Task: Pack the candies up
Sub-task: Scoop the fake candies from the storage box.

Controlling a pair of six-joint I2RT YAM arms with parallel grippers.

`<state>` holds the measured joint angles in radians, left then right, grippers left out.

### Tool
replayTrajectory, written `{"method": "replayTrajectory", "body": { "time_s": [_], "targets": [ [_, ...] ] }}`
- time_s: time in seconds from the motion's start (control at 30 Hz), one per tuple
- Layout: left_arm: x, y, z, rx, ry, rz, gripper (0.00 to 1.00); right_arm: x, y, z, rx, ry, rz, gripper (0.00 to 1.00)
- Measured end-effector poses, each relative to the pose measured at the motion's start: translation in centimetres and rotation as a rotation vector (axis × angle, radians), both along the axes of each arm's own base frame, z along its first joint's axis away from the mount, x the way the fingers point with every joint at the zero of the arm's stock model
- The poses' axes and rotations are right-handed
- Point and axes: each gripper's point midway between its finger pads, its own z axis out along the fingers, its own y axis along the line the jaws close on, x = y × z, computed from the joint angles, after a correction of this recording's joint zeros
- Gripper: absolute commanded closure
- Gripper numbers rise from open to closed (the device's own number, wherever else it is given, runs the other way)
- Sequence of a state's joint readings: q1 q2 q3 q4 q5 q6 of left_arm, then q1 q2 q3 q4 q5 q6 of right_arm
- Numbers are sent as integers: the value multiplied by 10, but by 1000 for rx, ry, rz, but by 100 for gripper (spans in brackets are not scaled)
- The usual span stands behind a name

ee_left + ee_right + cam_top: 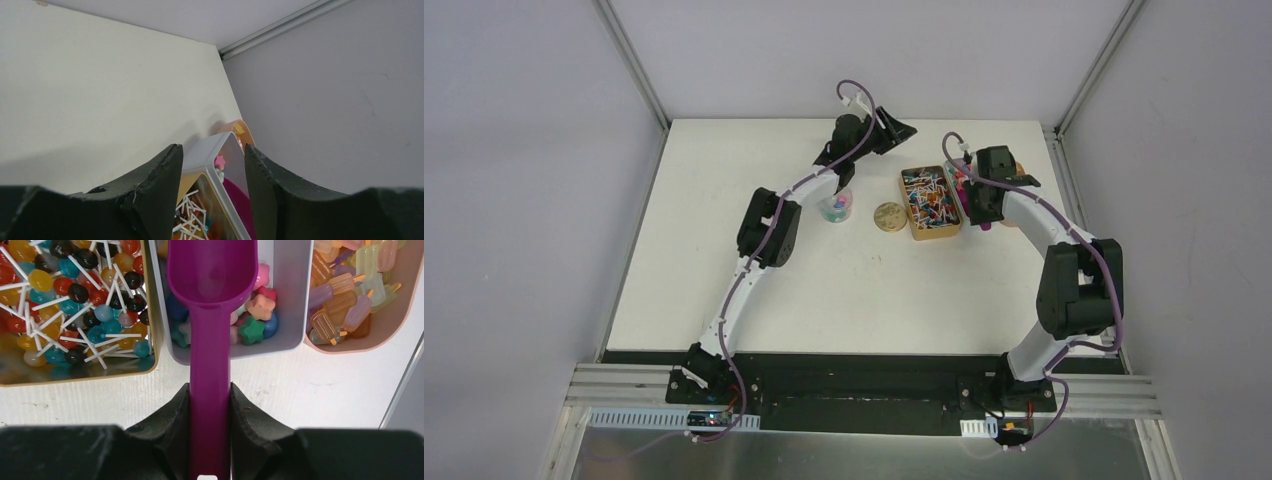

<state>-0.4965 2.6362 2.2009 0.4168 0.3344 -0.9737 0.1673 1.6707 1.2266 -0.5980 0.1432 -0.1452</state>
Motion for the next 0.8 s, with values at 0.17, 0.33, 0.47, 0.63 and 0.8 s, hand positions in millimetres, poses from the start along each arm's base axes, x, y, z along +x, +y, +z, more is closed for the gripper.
{"method": "replayTrajectory", "body": {
  "time_s": [0.17, 0.33, 0.47, 0.63, 0.8],
  "targets": [
    [-2, -14, -27, -37, 41, 2, 51, 2, -1, -8, -6, -14, 12, 100],
    [-11, -34, -36, -65, 49, -10, 51, 7, 0, -13, -5, -54, 25, 100],
    [-18, -45, -30, -80, 40, -25, 52, 8, 0, -15, -2, -82, 36, 100],
    [-24, -53, -21, -99, 15, -39, 52, 10, 1, -15, -2, -99, 42, 100],
    [-25, -52, -27, -100, 14, -38, 52, 18, 1, -11, -8, -80, 35, 100]
  ]
}}
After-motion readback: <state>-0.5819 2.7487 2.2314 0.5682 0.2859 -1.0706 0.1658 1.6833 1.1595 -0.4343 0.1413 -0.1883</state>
